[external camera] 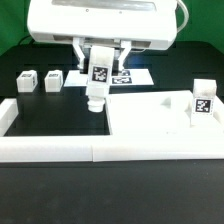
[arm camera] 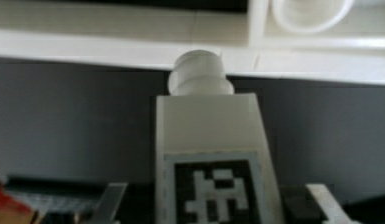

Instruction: Assemble square table

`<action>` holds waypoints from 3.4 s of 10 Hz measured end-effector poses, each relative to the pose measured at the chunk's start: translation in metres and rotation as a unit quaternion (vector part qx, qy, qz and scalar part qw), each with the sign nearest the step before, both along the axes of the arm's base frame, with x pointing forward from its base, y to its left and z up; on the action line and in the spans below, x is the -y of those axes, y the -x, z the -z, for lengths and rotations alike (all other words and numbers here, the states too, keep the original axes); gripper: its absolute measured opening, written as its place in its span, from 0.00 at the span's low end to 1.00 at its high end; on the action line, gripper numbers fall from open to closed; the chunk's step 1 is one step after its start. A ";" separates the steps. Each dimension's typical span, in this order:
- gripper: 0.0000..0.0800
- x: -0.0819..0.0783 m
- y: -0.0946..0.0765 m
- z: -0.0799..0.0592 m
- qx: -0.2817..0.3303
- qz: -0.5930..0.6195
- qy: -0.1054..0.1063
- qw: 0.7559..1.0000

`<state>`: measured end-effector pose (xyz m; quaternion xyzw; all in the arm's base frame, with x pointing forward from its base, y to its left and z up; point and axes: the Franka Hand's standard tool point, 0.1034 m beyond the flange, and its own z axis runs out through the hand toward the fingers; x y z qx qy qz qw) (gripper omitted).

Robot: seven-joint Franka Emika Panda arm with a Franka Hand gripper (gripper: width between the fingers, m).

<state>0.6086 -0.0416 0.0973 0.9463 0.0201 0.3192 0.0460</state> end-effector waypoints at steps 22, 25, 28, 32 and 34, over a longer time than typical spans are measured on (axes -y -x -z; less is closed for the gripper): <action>0.36 -0.036 0.000 0.017 -0.032 -0.026 -0.062 0.997; 0.36 -0.045 -0.001 0.028 -0.039 -0.030 -0.066 0.997; 0.36 -0.046 0.001 0.033 -0.041 -0.030 -0.067 0.996; 0.36 -0.046 0.001 0.033 -0.042 -0.030 -0.066 0.996; 0.57 -0.046 0.002 0.035 -0.045 -0.030 -0.067 0.996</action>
Offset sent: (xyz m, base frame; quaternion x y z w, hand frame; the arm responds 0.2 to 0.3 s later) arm -0.0090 0.0182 -0.0083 0.2248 -0.0141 0.0797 0.9710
